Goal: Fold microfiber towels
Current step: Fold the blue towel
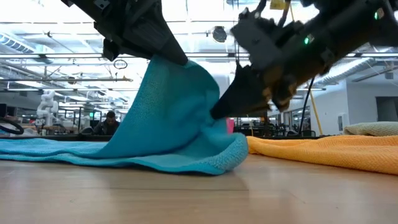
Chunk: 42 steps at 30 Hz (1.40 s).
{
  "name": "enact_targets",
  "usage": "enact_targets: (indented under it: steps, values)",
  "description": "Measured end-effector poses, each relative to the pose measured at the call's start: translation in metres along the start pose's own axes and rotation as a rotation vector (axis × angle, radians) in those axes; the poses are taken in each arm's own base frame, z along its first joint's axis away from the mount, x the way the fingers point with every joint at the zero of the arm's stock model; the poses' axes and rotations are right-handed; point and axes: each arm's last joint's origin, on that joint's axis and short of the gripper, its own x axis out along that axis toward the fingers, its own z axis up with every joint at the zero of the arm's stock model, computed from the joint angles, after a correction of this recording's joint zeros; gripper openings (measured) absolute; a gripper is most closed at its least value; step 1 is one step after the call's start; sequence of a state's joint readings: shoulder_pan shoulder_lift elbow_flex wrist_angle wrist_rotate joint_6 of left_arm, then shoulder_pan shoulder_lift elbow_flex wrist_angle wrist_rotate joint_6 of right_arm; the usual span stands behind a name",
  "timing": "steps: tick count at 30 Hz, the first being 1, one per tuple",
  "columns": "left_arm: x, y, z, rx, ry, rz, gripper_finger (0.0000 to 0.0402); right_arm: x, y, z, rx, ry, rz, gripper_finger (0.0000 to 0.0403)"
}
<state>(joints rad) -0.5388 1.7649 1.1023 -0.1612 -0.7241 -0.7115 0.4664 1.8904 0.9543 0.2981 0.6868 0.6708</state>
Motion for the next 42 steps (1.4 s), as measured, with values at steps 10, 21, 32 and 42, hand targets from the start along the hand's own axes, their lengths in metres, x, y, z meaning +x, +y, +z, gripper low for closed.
enact_targets:
  steps: [10,21,32,42]
  values:
    - [0.0,-0.003,-0.003,0.062,0.097,-0.12,0.004,-0.036,-0.015,0.025,-0.05,0.278,0.126,0.0004]
    - [-0.002,-0.012,0.005,0.026,0.054,-0.241,0.004,-0.049,-0.021,0.034,-0.202,0.312,0.163,0.0079]
    - [0.001,-0.013,0.013,0.008,-0.002,-0.263,0.004,-0.075,0.003,0.016,-0.245,0.278,0.209,0.0176]
    - [0.002,-0.013,0.016,0.018,-0.023,-0.269,0.004,-0.068,0.035,-0.008,-0.097,-0.017,0.139,0.0161]
